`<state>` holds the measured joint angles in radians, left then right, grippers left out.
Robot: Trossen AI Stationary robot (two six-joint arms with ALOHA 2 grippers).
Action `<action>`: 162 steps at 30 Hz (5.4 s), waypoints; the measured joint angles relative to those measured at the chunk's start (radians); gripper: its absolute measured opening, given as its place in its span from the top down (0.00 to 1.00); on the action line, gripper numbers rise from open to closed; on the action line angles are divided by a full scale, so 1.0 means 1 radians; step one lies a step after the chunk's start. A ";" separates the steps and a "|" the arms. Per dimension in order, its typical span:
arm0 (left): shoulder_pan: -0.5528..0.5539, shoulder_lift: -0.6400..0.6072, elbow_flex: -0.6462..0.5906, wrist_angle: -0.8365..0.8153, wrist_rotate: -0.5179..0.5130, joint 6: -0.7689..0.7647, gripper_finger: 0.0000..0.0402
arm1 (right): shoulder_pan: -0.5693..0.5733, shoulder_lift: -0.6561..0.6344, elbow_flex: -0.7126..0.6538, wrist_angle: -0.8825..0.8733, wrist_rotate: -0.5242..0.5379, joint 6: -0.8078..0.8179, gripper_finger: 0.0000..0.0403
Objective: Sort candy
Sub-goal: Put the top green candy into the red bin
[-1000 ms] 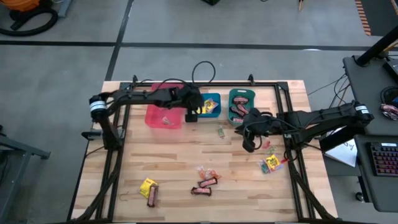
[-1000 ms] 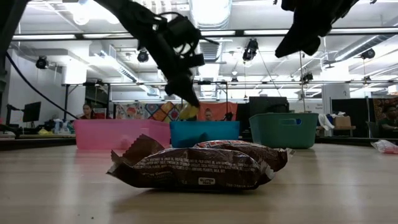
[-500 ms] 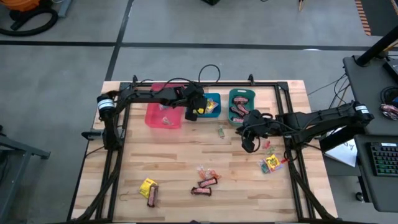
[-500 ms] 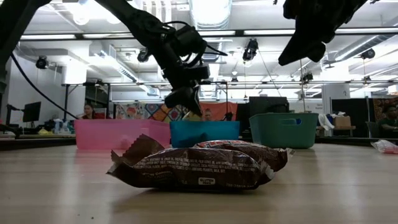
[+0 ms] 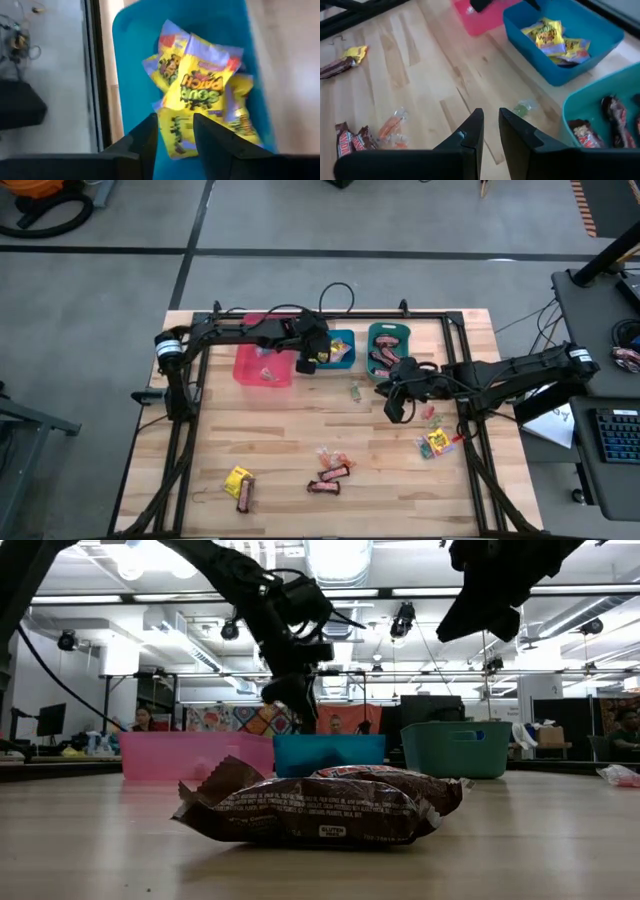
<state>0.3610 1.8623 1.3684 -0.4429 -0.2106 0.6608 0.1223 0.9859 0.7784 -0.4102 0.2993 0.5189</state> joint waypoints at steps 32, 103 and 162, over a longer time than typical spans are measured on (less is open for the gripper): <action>-0.376 -0.643 -0.484 0.120 -0.198 -0.647 0.79 | 0.000 0.473 0.119 0.028 0.091 0.361 0.87; -0.410 -0.670 -0.840 0.805 0.083 -0.727 0.78 | 0.037 0.721 0.297 0.080 0.026 -0.117 0.97; -0.436 -0.515 -0.842 0.930 0.122 -0.775 0.93 | 0.047 0.720 0.296 0.549 0.067 -0.529 0.97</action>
<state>-0.0753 1.3476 0.5266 0.4873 -0.0886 -0.1140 0.1696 1.7058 1.0744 0.1390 0.3664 -0.0105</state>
